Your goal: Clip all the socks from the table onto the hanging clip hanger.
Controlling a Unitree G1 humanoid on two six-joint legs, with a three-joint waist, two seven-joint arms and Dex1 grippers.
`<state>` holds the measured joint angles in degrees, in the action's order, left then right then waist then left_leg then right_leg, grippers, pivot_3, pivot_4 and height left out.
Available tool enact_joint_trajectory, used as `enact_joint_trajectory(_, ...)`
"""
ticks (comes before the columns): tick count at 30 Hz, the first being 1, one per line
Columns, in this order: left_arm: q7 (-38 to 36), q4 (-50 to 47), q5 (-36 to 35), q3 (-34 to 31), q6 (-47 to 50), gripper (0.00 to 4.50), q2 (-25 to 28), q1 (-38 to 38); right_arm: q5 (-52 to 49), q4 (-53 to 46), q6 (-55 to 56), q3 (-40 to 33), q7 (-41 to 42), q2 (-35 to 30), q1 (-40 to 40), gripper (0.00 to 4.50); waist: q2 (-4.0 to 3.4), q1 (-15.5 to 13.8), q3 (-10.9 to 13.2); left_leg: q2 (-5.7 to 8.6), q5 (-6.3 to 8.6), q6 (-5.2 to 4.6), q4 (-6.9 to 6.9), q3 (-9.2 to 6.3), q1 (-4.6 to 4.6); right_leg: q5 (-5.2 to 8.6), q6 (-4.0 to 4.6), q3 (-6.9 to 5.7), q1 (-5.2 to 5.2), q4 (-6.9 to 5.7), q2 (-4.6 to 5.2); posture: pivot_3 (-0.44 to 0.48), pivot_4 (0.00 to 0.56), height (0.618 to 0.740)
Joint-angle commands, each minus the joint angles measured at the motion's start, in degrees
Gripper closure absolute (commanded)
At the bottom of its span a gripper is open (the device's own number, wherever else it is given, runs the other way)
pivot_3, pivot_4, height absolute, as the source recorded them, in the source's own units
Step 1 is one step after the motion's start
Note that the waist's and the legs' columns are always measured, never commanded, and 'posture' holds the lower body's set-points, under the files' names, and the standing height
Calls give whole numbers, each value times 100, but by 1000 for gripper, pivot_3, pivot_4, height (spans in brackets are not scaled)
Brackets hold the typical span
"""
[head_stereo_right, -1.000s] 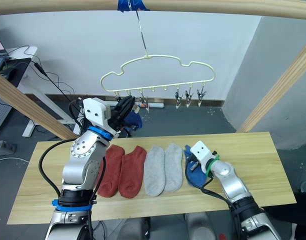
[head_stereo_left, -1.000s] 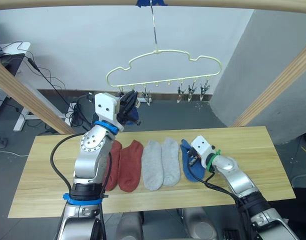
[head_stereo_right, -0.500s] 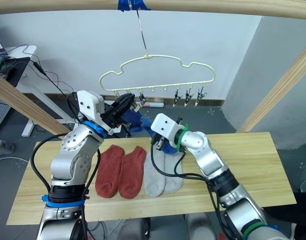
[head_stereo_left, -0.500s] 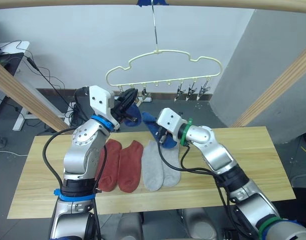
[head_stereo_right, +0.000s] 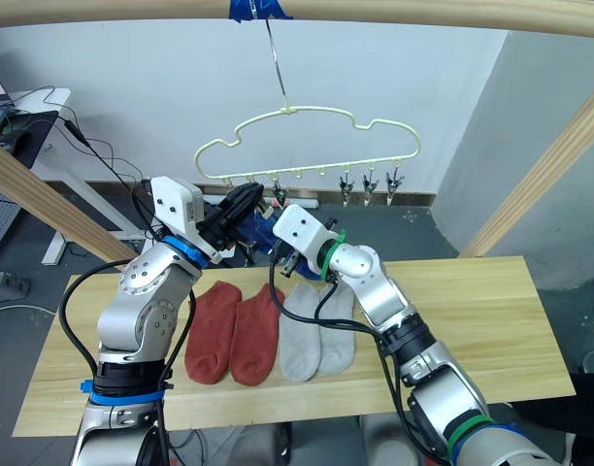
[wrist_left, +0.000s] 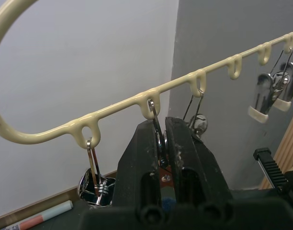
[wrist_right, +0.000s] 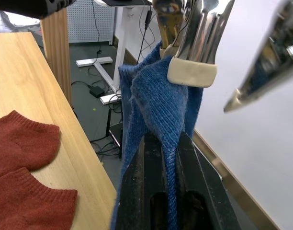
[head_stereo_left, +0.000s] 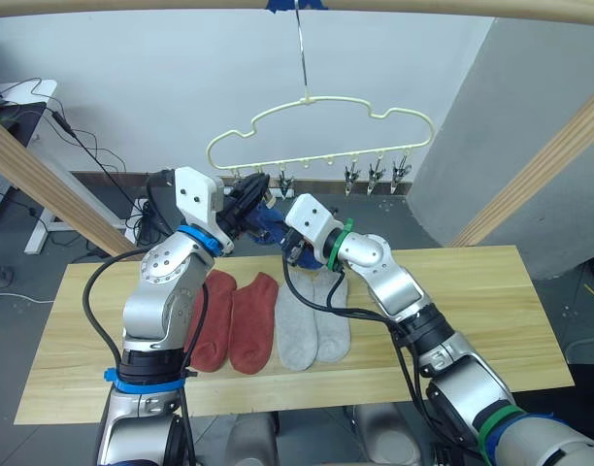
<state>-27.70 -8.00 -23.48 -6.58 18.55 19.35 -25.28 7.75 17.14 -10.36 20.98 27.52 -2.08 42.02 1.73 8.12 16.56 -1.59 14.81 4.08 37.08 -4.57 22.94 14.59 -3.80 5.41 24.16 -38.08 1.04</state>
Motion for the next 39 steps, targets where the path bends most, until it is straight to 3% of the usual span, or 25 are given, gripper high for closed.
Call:
enact_joint_trajectory(1,-26,-212,-27,-14,-94,4500,-11,-8,-77,-85,135,-138,-71,107,117,4469,0,0,0,0,0,0,0,0,0,0,0,0,0,-1,0,-175,249,740)
enact_joint_trajectory(17,-117,-201,-105,-47,-79,4500,7,177,-184,-81,117,-330,-89,350,209,4469,-1,5,-3,0,0,0,1,0,-1,0,0,0,0,-3,0,-174,239,740)
enact_joint_trajectory(28,-157,-237,-219,-131,51,1225,82,300,-228,-70,135,-310,3,461,268,4500,0,16,-5,0,-1,1,2,-1,-1,-1,1,-1,1,-8,0,-166,235,740)
enact_joint_trajectory(36,-92,-213,-149,-171,62,1225,200,357,-301,-13,9,-301,102,547,351,4500,-1,20,-8,0,-1,1,2,-1,-1,-1,1,0,1,-9,0,-168,226,740)
enact_joint_trajectory(39,-48,-237,-91,-155,12,1206,226,407,-327,-21,6,-314,94,559,316,3741,-1,25,-11,0,-1,2,3,0,-2,-1,1,-1,1,-9,0,-173,222,740)
